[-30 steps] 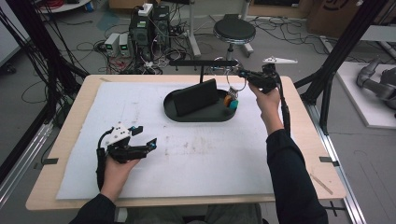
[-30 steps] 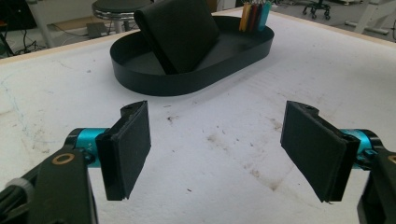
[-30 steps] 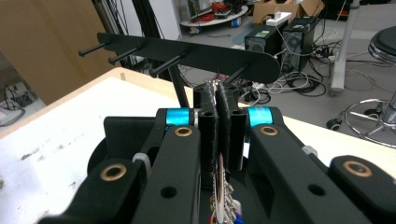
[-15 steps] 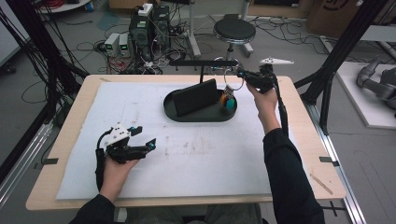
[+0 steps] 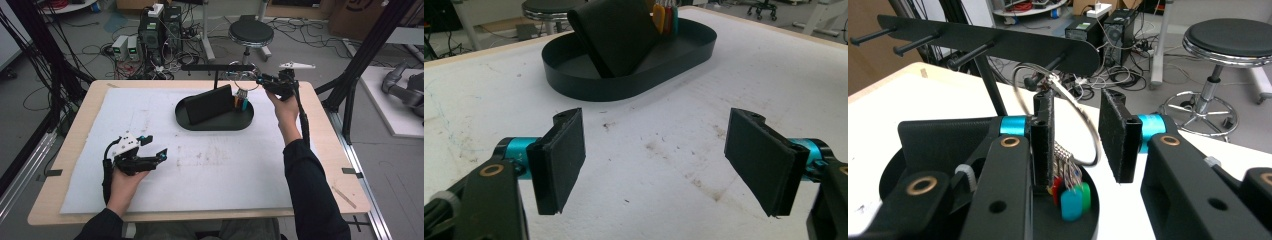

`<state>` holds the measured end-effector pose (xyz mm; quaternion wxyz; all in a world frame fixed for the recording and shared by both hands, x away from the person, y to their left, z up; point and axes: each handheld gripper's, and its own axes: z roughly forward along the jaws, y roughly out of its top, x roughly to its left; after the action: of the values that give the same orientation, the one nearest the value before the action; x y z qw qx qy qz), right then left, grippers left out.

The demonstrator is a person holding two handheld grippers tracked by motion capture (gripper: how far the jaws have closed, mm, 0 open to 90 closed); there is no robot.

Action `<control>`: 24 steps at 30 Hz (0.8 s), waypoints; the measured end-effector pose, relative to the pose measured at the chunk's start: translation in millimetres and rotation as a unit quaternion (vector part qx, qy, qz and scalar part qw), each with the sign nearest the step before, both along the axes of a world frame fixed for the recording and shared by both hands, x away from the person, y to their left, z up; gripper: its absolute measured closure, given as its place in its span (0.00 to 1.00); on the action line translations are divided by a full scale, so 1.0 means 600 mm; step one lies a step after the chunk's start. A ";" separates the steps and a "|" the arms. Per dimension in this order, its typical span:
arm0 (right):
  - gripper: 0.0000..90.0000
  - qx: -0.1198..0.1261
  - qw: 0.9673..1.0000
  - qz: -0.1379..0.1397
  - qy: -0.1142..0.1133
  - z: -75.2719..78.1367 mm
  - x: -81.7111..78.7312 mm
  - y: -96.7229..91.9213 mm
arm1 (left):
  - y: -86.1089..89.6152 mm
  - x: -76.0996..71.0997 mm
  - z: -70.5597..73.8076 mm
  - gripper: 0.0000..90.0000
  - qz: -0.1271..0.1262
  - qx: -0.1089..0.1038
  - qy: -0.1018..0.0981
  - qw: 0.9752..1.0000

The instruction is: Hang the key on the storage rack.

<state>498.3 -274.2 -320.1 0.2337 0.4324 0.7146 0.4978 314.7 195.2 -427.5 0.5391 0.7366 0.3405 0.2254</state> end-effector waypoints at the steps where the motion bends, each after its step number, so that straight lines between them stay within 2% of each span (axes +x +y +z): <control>1: 0.72 -0.004 1.000 -0.003 -0.001 0.003 -0.003 -0.001 | 0.000 0.000 0.000 0.27 0.000 0.000 0.000 1.000; 5: 0.60 -0.022 1.000 -0.001 -0.009 0.015 -0.022 -0.006 | -0.002 0.000 0.001 0.27 -0.001 0.000 -0.001 1.000; 8: 0.54 -0.034 0.999 0.008 -0.016 0.024 -0.040 -0.011 | 0.000 0.001 0.003 0.27 -0.002 0.000 -0.002 1.000; 10: 0.49 -0.032 0.999 0.016 -0.008 0.030 -0.050 -0.013 | 0.002 0.000 0.005 0.27 0.000 -0.002 -0.002 1.000; 11: 0.49 -0.030 0.999 0.022 -0.012 0.035 -0.063 -0.016 | 0.003 0.000 0.006 0.27 0.000 -0.002 -0.002 1.000; 13: 0.50 -0.027 0.998 0.031 -0.039 0.039 -0.084 -0.018 | 0.006 0.000 0.008 0.27 0.004 -0.004 -0.004 1.000; 15: 0.48 -0.025 0.998 0.040 -0.040 0.043 -0.104 -0.021 | 0.009 -0.001 0.010 0.27 0.004 -0.004 -0.006 1.000; 17: 0.45 -0.027 0.998 0.050 -0.032 0.047 -0.121 -0.024 | 0.012 -0.002 0.012 0.27 0.007 -0.005 -0.007 1.000; 20: 0.45 -0.022 0.996 0.062 -0.053 0.049 -0.155 -0.028 | 0.016 -0.004 0.015 0.27 0.012 -0.008 -0.010 1.000; 24: 0.44 -0.018 0.995 0.071 -0.061 0.040 -0.192 -0.038 | 0.021 -0.006 0.018 0.27 0.017 -0.004 -0.014 1.000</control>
<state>383.2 -297.0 -296.2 0.2484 0.3456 0.7366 0.5257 311.0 208.0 -416.8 0.5427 0.7256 0.3463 0.2430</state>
